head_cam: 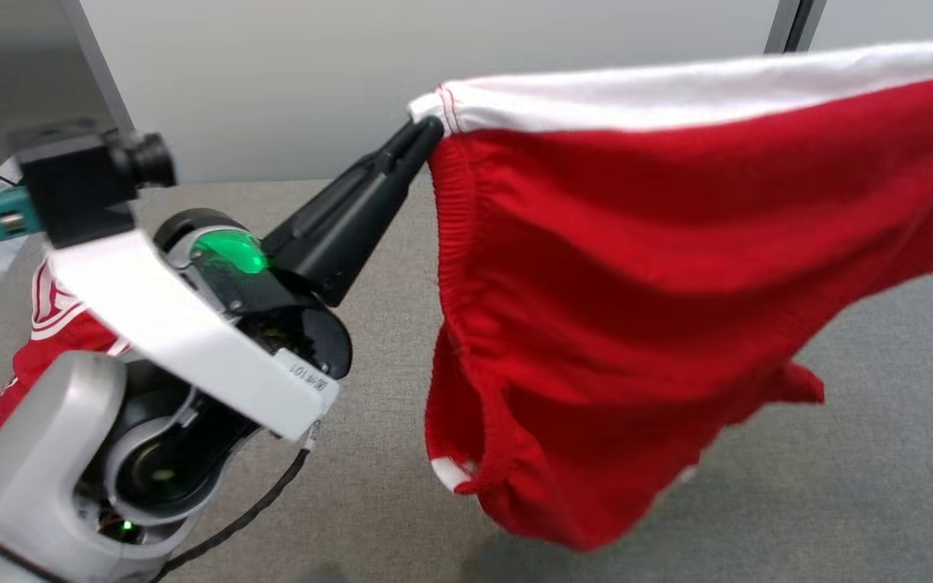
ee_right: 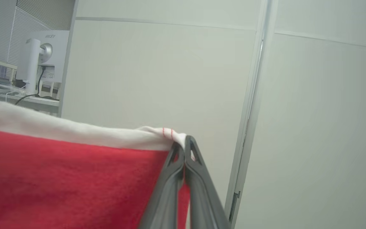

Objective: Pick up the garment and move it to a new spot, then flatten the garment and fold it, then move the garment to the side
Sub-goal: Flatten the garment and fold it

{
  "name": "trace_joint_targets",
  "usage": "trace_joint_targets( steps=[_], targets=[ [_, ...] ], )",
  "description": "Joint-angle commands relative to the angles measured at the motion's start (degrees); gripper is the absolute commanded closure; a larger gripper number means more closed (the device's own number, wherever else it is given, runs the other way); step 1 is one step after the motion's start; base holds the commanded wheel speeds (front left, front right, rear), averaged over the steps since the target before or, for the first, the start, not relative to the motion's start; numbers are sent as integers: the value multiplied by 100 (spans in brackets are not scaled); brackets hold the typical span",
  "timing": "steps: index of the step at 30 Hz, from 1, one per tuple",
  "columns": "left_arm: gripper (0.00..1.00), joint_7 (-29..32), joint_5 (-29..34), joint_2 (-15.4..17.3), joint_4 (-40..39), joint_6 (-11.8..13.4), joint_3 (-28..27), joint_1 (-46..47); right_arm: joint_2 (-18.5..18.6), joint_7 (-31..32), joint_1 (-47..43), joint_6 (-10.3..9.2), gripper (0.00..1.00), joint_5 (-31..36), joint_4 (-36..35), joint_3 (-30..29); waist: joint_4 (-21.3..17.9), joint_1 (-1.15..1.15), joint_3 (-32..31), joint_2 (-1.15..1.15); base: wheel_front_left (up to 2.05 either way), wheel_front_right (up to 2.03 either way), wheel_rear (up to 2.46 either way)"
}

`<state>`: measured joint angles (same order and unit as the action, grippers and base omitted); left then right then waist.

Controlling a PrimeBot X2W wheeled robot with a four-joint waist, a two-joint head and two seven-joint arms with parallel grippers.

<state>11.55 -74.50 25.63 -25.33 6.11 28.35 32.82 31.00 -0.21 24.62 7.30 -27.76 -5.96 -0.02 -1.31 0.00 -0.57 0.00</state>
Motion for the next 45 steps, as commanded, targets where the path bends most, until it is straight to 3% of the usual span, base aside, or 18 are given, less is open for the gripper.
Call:
trace_joint_targets(
  steps=[1, 4, 7, 9, 12, 13, 17, 20, 25, 31, 36, 45],
  targets=[
    [100, 42, 140, 125, 237, -11, -98, 337, -48, 204, 215, 19, 100, 43, 78, 203, -17, 0, 89, 0, 0, 0, 0],
    [100, -11, 464, -72, 1243, -233, 195, 664, -309, 483, 700, 19, 100, 112, 830, 617, -28, 0, 279, 0, 0, 0, 0],
    [100, -309, 912, -437, 2601, -807, 445, 1356, -525, 456, 1628, 19, 100, 203, 2094, 1160, -36, 0, 370, 0, 0, 0, 0],
    [100, -753, 1270, -759, 3681, -1031, 462, 1993, -654, 180, 2471, 19, 100, 365, 3013, 1472, -61, 0, 397, 0, 0, 0, 0],
    [100, -1649, 1892, -1100, 5031, -1236, 473, 3084, -878, -536, 3813, 19, 100, 827, 4180, 1728, -147, 0, 506, 0, 0, 0, 0],
    [100, -1649, 1892, -1100, 5031, -1236, 473, 3084, -878, -536, 3813, 19, 100, 827, 4180, 1728, -147, 0, 506, 0, 0, 0, 0],
    [100, -2419, 2018, -1332, 5881, -1352, 591, 4043, -1125, -1205, 5143, 19, 100, 1706, 5263, 2148, -258, 0, 832, 0, 0, 0, 0],
    [100, -2542, 1790, -1235, 5803, -1357, 1141, 4054, -1198, -1313, 5403, 19, 100, 2011, 5772, 2687, -316, 0, 1195, 0, 0, 0, 0],
    [100, -2646, 1481, -760, 5421, -1358, 2121, 3482, -1270, -1424, 4886, 19, 100, 1894, 6246, 3204, -481, 0, 1877, 0, 0, 0, 0],
    [100, -2653, 1858, -421, 5045, -1359, 2145, 2781, -1294, -1469, 4196, 19, 100, 1573, 6442, 3477, -699, 0, 2585, 0, 0, 0, 0],
    [100, -2654, 2320, -276, 4351, -1359, 2321, 2000, -1009, -1476, 3595, 19, 100, 1353, 6088, 3365, -636, 0, 2641, 0, 0, 0, 0],
    [100, -2654, 3215, 36, 3287, -1360, 2992, 906, -265, -1477, 2013, 19, 100, 1262, 5043, 2726, -156, 0, 2324, 0, 0, 0, 0]
  ],
)
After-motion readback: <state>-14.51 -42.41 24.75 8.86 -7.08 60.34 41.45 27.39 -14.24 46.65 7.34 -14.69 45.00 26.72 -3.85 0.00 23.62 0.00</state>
